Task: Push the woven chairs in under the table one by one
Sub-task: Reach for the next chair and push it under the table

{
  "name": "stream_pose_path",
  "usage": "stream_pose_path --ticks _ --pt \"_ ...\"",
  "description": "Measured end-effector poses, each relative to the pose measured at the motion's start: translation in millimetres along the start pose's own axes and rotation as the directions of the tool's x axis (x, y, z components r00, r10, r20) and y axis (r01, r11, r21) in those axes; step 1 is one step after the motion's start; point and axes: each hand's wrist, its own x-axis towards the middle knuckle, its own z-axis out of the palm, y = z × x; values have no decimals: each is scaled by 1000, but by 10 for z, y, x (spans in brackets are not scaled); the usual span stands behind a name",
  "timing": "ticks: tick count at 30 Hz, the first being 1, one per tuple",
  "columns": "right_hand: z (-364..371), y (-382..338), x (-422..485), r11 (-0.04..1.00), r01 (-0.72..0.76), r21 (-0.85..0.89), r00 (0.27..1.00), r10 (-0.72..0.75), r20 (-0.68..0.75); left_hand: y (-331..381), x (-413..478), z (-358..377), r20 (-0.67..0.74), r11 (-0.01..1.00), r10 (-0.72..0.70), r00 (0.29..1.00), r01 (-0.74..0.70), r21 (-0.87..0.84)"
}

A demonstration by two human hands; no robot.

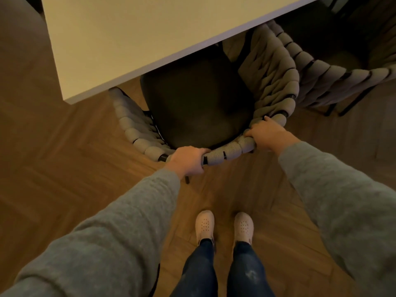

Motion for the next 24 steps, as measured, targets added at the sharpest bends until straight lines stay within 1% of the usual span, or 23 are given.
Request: stream_pose_path --ticks 5,10,14,18,20,24 --pt "-39 -25 50 1000 0 22 1000 0 -31 29 38 -8 10 996 -92 996 92 8" --pt "17 -54 1 994 61 86 994 -52 -99 34 -14 8 2 995 -99 995 99 -8" --pt "95 -130 -24 982 126 140 991 -118 -62 34 -139 86 3 993 -116 993 116 -14" --pt "228 -221 -125 956 202 214 976 -179 -122 2 -290 238 6 991 -130 991 130 -19" --pt "259 -243 -178 952 239 189 968 -218 -124 1 -356 302 -1 989 -145 989 145 -33" --pt "343 -182 -248 956 275 106 960 -267 -81 34 -479 389 17 987 -158 987 158 -34"
